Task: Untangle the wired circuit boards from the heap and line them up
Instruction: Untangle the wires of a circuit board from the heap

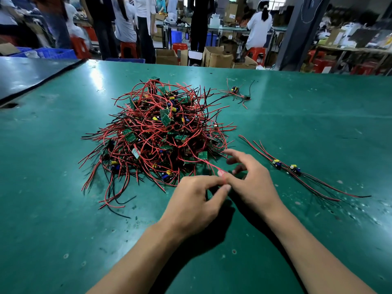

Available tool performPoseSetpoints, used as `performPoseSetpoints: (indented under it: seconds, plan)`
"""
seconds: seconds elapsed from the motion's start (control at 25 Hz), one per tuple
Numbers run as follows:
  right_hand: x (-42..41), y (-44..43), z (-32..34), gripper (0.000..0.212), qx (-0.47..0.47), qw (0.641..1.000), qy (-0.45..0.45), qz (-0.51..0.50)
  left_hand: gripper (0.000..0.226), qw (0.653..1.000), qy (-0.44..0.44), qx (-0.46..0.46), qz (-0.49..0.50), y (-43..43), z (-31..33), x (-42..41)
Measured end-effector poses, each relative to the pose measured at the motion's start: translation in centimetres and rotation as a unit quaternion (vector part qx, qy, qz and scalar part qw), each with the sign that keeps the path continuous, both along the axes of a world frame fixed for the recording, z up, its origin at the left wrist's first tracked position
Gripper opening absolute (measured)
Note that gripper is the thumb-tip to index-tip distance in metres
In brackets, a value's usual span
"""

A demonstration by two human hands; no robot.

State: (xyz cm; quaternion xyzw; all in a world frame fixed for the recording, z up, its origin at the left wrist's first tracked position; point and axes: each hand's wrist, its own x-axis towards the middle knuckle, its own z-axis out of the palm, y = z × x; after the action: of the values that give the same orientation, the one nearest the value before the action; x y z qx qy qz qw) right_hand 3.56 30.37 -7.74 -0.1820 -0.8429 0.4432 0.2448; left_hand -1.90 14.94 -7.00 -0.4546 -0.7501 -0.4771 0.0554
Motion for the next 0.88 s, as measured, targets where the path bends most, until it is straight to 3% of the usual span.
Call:
performPoseSetpoints:
  seconds: [0.12, 0.24, 0.32, 0.48, 0.52, 0.6, 0.72, 0.8, 0.88]
  plan:
    - [0.4, 0.3, 0.6, 0.061, -0.065, 0.996, -0.011, 0.057, 0.012, 0.996, -0.07, 0.036, -0.05, 0.2, 0.8, 1.1]
    - [0.2, -0.2, 0.3, 0.054, 0.015, 0.995, -0.006, 0.101, 0.016, 0.975, -0.189, 0.044, -0.112, 0.3, 1.4, 1.5]
    - [0.0, -0.4, 0.3, 0.046, -0.025, 0.996, 0.036, 0.077, 0.019, 0.956, -0.251, 0.025, -0.149, 0.1, 1.2, 1.1]
    - [0.0, -0.1, 0.1, 0.026, -0.036, 0.995, 0.053, 0.079, 0.019, 0.867, -0.44, -0.003, -0.236, -0.1, 1.0, 0.7]
    - [-0.2, -0.4, 0.1, 0.018, -0.079, 0.991, 0.07, 0.077, 0.022, 0.845, -0.48, 0.008, -0.237, 0.0, 1.0, 0.7]
    - [-0.5, -0.6, 0.9, 0.01, -0.25, 0.959, 0.127, 0.038, 0.026, 0.812, -0.545, 0.044, -0.205, 0.2, 1.0, 0.1]
    - [0.2, 0.6, 2.7, 0.021, -0.511, 0.84, 0.164, 0.084, 0.03, 0.777, -0.606, 0.101, -0.138, 0.4, 0.9, -1.0]
    - [0.9, 0.9, 3.3, 0.026, -0.571, 0.794, 0.12, 0.171, 0.024, 0.749, -0.639, 0.136, -0.115, 0.4, 0.7, -1.4]
    - [1.3, 0.4, 3.2, 0.029, -0.558, 0.794, 0.05, 0.236, 0.021, 0.73, -0.659, 0.147, -0.11, 0.5, 0.4, -1.7]
